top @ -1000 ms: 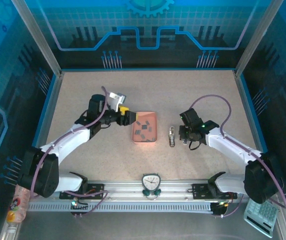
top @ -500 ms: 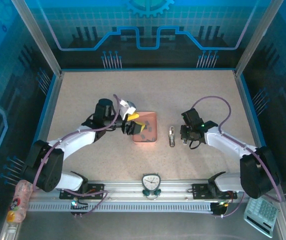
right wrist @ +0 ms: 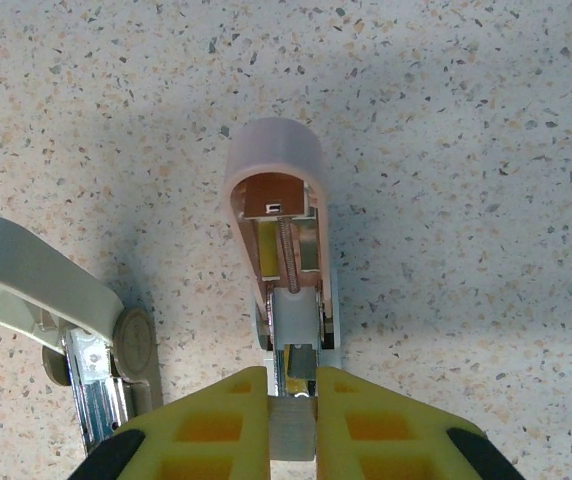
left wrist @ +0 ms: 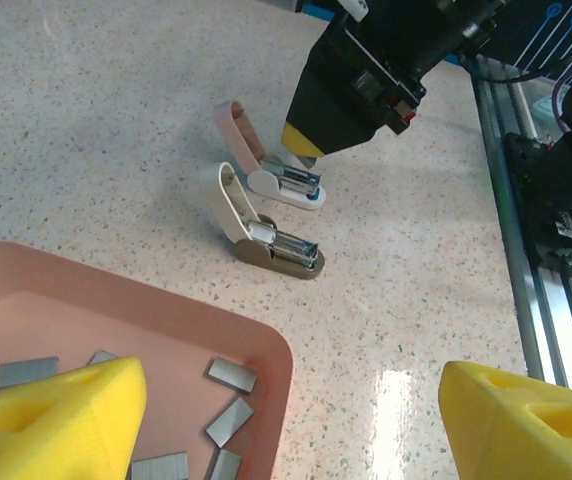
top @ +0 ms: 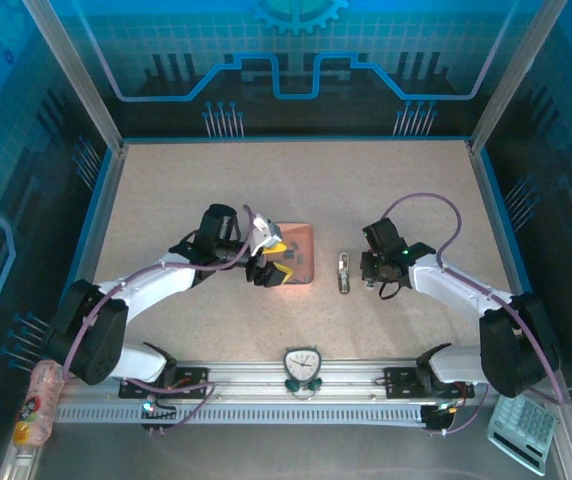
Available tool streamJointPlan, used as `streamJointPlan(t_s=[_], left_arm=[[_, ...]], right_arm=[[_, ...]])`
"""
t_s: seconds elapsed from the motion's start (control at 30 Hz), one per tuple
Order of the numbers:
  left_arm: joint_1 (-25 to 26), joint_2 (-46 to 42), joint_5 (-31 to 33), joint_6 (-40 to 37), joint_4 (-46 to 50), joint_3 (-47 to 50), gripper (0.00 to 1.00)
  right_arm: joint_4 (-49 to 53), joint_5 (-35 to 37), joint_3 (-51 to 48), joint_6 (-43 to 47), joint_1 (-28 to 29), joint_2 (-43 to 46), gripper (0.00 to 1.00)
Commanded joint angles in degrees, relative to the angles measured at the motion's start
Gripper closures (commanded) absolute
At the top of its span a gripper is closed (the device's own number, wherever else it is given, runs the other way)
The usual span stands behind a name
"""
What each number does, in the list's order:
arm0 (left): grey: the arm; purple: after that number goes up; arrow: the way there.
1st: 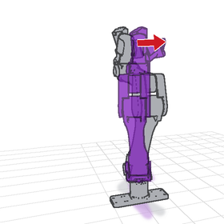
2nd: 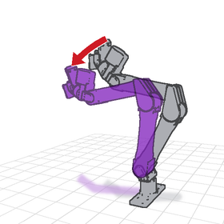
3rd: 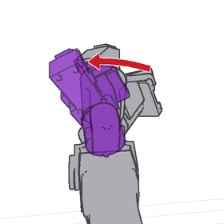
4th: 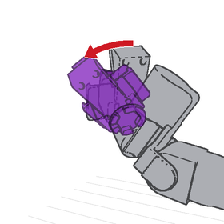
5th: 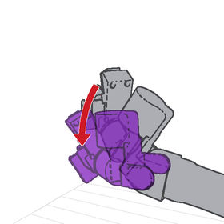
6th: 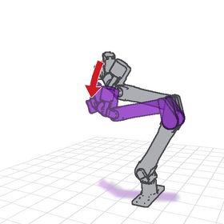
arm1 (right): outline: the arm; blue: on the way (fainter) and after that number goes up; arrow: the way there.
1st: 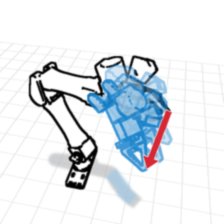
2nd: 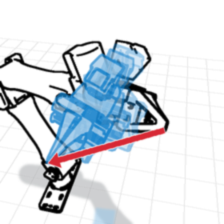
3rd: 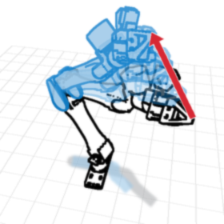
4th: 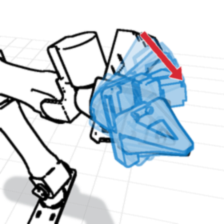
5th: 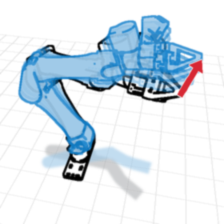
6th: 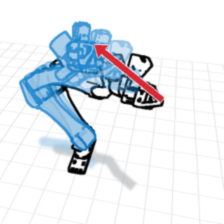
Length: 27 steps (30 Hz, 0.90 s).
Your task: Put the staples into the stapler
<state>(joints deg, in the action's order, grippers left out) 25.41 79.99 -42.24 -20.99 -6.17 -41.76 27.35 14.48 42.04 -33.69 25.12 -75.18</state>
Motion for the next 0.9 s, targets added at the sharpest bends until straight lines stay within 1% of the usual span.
streamJointPlan(t_s=[0.0,0.2,0.6,0.87], left_arm=[[0.6,-0.5,1.8,-2.6,2.3,-1.7,0.22],[0.9,-0.2,2.2,-2.6,2.7,-1.9,0.22],[1.2,-0.1,2.4,-2.7,3.2,-2.2,0.22],[1.3,0.1,2.3,-2.8,3.4,-2.4,0.22]], right_arm=[[-0.3,1.1,0.1,0.6,0.8,0.1,0.85],[-1.1,2.1,-0.2,0.4,0.9,-0.7,0.85],[-4.4,1.7,-1.2,0.9,1.2,-2.7,0.85],[-4.2,2.1,-1.9,1.0,1.3,-2.5,0.85]])
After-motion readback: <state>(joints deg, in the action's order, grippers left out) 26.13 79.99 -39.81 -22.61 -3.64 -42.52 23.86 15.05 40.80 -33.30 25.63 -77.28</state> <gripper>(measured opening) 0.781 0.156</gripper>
